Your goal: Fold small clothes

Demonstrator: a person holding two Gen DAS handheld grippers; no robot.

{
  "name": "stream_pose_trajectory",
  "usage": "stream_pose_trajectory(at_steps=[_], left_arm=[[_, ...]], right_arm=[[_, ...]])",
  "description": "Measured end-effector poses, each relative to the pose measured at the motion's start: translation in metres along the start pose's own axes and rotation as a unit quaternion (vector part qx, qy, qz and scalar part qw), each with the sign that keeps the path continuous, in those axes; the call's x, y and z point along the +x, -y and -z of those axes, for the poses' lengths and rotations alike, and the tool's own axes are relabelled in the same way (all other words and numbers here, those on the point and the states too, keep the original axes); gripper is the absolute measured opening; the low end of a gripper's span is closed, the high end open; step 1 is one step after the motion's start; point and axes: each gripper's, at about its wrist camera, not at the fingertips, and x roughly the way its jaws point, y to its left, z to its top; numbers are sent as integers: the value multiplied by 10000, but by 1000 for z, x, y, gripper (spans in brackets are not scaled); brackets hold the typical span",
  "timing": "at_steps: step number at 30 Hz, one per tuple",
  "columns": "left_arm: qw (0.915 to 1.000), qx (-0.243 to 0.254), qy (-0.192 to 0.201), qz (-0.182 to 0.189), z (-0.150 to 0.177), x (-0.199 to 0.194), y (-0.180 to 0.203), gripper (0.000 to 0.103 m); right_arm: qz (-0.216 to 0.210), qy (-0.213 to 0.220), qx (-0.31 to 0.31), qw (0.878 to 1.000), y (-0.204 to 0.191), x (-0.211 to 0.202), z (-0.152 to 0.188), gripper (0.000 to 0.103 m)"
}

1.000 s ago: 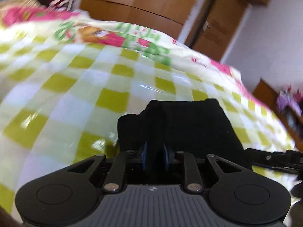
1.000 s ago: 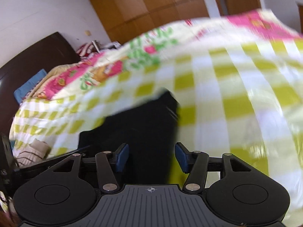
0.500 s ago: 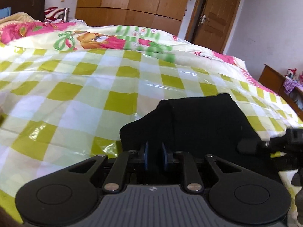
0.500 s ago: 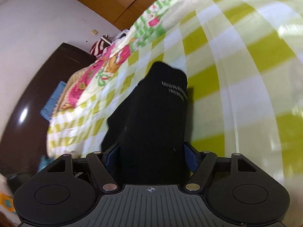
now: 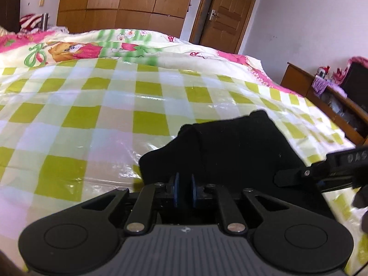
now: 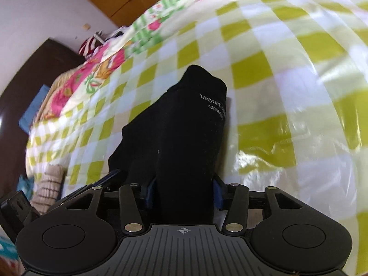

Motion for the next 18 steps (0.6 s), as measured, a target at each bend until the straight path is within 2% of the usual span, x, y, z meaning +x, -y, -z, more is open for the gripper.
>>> stream_pose_trajectory(at_steps=[6,10,12,15,18], left_arm=[[9990,21,396,-202,-19,-37,1,26],[9976,472,466,-187,-27,-23,26,26],[9976,600,348,-75,-28,-5,34,27],[9963,805,57,-291,-25,21,38,27],[9951,861,-185,-456,-18,39,28,35]], right_arm=[[390,692,-561,9953,-21,-29,14,54],[832,1252,-902,9845,-29,-50,26,54],[810,1420,-922,9822,-33,-59,35,54],[516,1367,-989,9843,-40,-65,54,54],[361,1077,-1130,9871,-49,-59,76,54]])
